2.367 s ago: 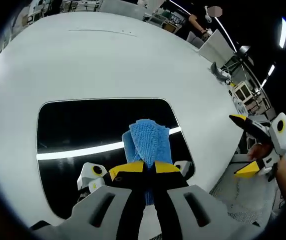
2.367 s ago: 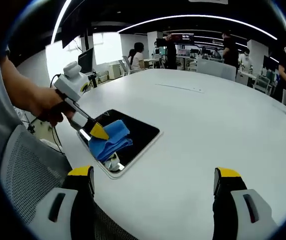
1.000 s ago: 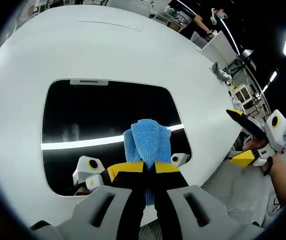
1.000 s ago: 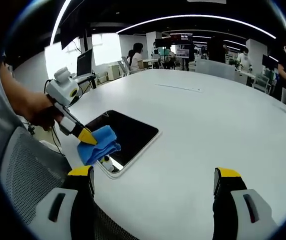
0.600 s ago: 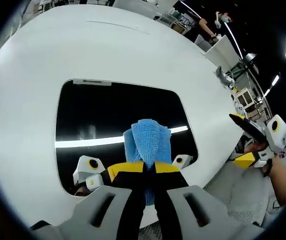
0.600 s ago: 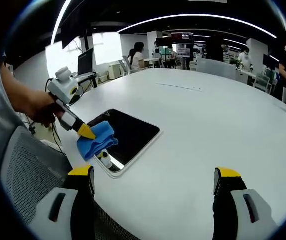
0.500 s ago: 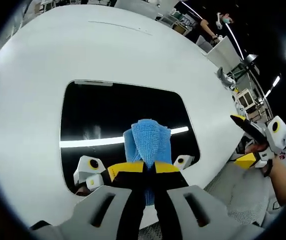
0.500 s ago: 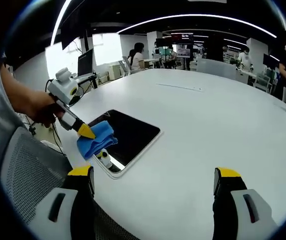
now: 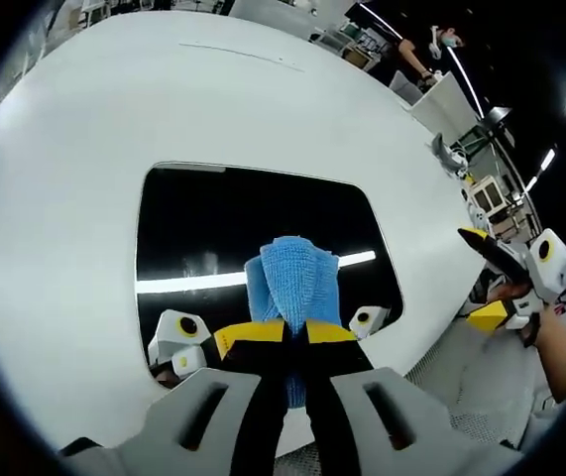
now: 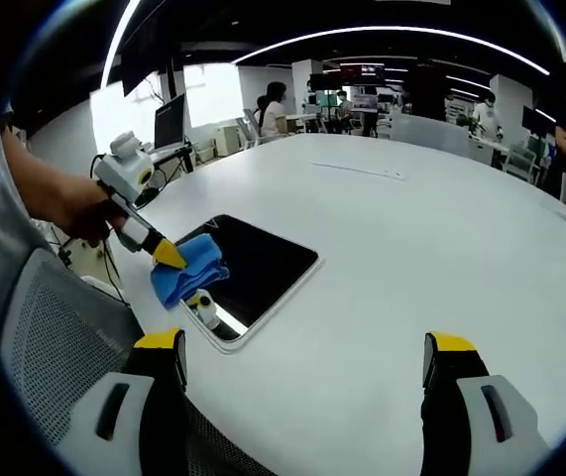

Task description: Wipe the mirror surface with the cleaning cloth until all visible marks leave the cleaned area.

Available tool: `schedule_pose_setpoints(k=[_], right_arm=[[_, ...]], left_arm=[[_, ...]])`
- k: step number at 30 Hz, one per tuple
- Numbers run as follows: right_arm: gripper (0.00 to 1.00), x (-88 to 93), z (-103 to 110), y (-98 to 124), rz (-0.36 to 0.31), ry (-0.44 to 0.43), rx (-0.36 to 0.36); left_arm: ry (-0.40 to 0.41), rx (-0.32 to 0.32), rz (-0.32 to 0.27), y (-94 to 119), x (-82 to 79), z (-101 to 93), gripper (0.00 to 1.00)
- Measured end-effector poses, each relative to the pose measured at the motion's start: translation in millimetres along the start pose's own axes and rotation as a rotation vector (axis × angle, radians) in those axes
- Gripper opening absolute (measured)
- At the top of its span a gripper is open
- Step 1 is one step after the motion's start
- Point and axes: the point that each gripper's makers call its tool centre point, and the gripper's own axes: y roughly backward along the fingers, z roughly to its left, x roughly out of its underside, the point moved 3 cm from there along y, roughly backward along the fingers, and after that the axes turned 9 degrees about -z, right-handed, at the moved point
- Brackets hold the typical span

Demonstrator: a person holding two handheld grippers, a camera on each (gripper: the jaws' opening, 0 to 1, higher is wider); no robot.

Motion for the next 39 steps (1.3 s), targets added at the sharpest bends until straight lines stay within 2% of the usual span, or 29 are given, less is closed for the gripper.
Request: schedule_pose_setpoints(k=[16,39], right_arm=[[0.98,-0.8,-1.7,0.0,-0.005,-0.011,0.008],[0.98,-0.7,-4.7,0.2,-0.007,-0.027,0.021]], left_arm=[[0.001,-0.005,-0.007,-8.5,-11.5,2.6,0.02],[-0.024,-0.013,-0.024,-38.1,-49.8,5.0,0.02]])
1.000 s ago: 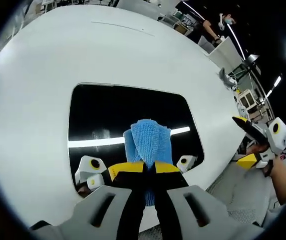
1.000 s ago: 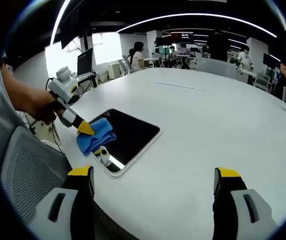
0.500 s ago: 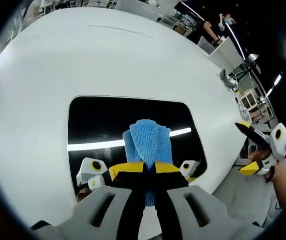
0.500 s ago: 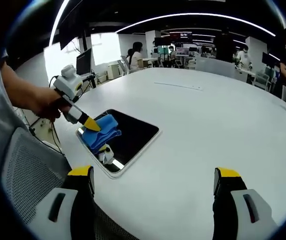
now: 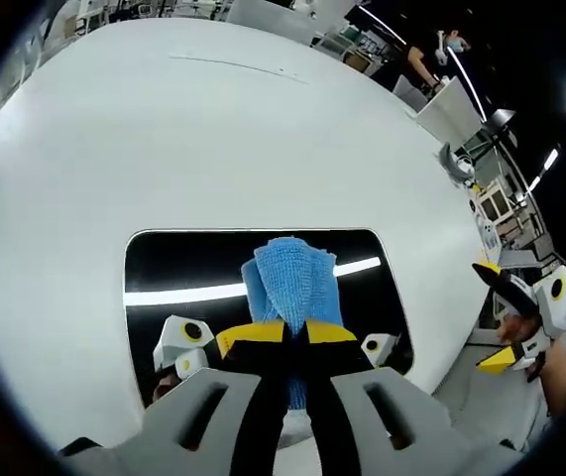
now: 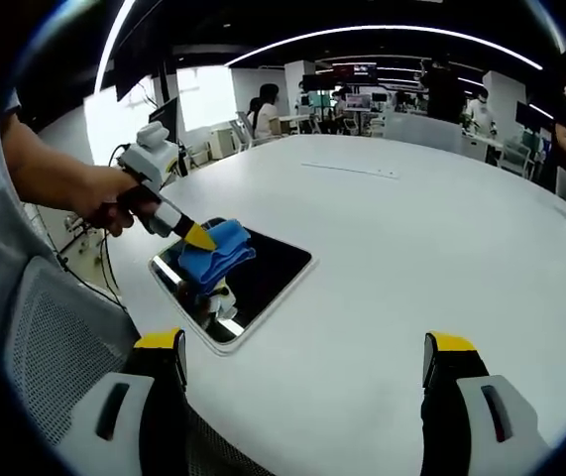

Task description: Wipe the mirror surface with the cleaning cloth until all visible marks leave the cleaned area.

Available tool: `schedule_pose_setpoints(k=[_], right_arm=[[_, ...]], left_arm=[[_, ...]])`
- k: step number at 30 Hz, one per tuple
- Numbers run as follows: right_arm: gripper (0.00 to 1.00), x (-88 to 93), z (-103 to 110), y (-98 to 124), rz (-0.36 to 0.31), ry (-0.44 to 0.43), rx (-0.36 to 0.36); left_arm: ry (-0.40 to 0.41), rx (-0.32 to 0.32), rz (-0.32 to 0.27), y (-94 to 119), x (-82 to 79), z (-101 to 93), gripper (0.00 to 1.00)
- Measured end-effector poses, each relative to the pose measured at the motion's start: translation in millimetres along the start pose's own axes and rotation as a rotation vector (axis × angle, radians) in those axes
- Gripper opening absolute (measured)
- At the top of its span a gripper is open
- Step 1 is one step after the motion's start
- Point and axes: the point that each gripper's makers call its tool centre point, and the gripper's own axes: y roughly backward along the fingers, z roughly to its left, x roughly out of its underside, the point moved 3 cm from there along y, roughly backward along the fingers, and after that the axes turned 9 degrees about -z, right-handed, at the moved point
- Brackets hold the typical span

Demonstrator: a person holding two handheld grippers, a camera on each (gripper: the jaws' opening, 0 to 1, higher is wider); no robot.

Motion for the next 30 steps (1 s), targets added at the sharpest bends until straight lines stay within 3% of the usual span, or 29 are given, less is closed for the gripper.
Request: schedule_pose_setpoints(k=[17,30], right_arm=[[0.98,0.7,-0.6,-0.2,0.003,-0.001,0.000],[0.98,1.1,-3.6,0.1,0.000,-0.014,0.011]], left_arm=[[-0.047,-0.025,-0.016,-21.8,-27.7,2.8,0.02],[-0.069,-0.015,-0.019,-25.6,-32.6,3.3,0.02]])
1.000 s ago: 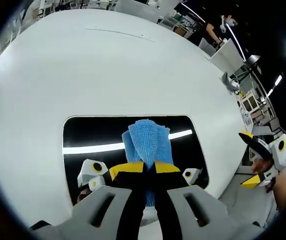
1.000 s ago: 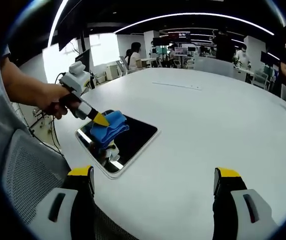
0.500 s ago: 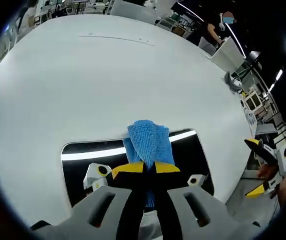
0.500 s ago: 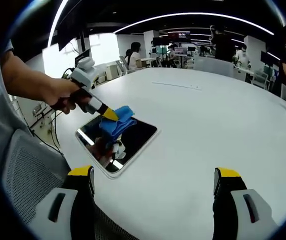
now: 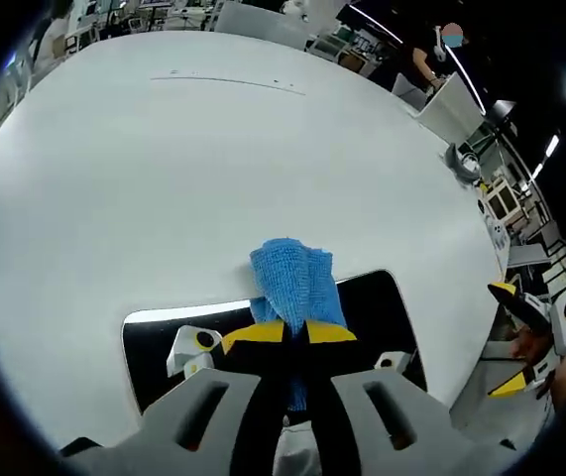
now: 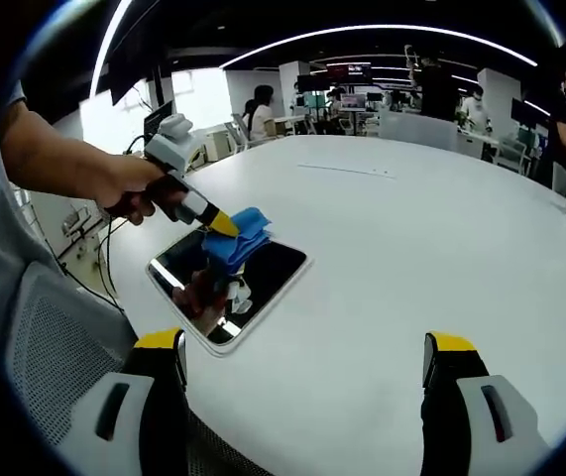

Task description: Wipe the mirror surface with the cleaning cloth until all visible marks leave the cleaned area.

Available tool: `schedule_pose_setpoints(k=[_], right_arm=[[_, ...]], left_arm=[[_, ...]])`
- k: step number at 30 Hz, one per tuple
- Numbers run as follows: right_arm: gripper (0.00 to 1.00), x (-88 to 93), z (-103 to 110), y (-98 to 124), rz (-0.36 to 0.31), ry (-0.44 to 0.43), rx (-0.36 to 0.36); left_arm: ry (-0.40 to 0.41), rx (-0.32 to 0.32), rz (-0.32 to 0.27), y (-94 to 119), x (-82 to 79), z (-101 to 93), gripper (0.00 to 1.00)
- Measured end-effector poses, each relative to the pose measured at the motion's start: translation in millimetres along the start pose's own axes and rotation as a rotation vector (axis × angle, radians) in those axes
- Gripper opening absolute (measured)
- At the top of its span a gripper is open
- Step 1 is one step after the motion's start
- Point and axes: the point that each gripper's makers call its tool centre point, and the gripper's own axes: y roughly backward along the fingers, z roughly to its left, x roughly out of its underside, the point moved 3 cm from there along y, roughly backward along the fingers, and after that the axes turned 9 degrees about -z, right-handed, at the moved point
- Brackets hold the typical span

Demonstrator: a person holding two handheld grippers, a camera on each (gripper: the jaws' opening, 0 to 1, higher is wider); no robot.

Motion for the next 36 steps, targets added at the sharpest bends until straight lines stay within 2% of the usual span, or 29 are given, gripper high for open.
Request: schedule_pose_setpoints(k=[13,28,36], right_arm=[[0.98,-0.8,-0.5,0.5,-0.003,-0.003,0.006],[0.98,-0.1,0.5,-0.4,0.000,0.001,0.001],[0.98,-0.3,0.7,-0.4,0.000,0.005,0.002]], left_arm=[[0.015,-0.007,-0.012,7.9,-0.1,12.1,0.02],[0.050,-0.049,-0.023,19.7,-4.9,41.7,0.02],[0.060,-0.047,-0.014,21.2,-4.7,42.3,0.02]])
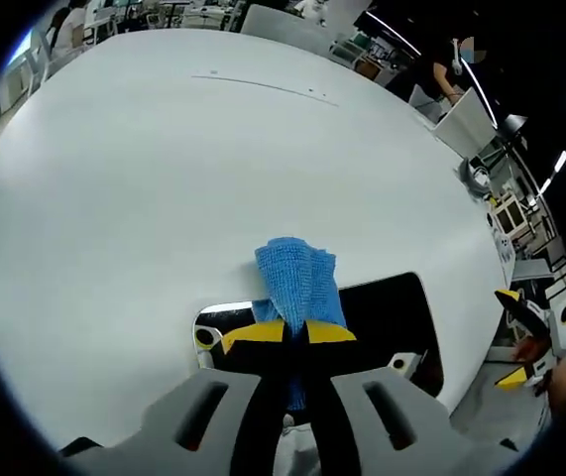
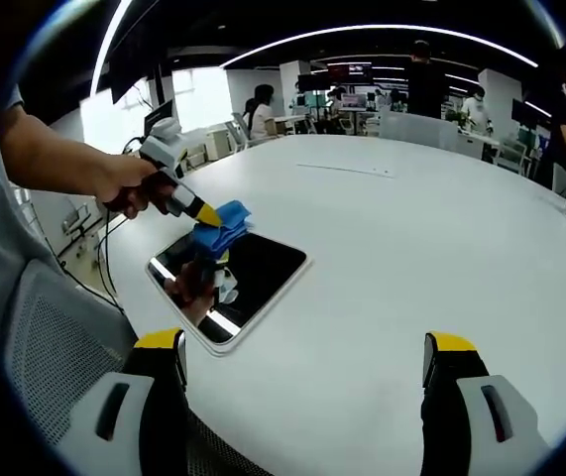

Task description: Wipe the mirror surface with the cleaning cloth until all visible marks leave the cleaned area.

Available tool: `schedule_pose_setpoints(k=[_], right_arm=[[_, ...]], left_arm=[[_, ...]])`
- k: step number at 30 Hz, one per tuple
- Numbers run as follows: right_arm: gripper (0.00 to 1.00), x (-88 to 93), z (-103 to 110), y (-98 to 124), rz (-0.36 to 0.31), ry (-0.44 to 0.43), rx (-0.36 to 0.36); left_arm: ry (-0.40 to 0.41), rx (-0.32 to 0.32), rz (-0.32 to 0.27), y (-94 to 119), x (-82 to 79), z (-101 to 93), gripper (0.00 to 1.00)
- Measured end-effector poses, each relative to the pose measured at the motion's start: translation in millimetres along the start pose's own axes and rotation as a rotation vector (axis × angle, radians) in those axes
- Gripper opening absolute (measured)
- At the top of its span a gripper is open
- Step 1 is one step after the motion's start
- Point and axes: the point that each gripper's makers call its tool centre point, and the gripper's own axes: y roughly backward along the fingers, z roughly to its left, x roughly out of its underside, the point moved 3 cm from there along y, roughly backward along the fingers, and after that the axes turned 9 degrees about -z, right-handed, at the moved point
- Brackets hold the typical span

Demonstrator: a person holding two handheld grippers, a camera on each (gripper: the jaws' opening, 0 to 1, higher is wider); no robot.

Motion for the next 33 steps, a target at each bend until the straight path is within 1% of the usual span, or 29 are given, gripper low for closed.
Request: schedule_pose_setpoints(k=[4,12,19,28,33], right_arm=[[0.98,-0.2,-0.8,0.5,-0.002,0.003,0.002],[0.98,-0.4,0.2,0.5,-0.001,0.005,-0.003],[0.98,0.5,1.6,-0.1,0.005,0.011,-0.010],[0.98,2.3,4.2,-0.3,0.016,0.035,-0.024],[0.98,4.5,4.0,-0.6,0.028,0.029,-0.027]], left_arm=[[-0.020,-0.011,0.009,0.7,0.1,1.1,0.02],[-0.024,-0.017,0.020,0.7,-0.5,0.5,0.02],[-0.031,-0.020,0.007,1.5,0.7,0.1,0.02],[-0.040,-0.020,0.002,6.1,7.5,-0.9,0.02],[-0.041,-0.017,-0.003,10.4,12.0,-1.3,0.02]])
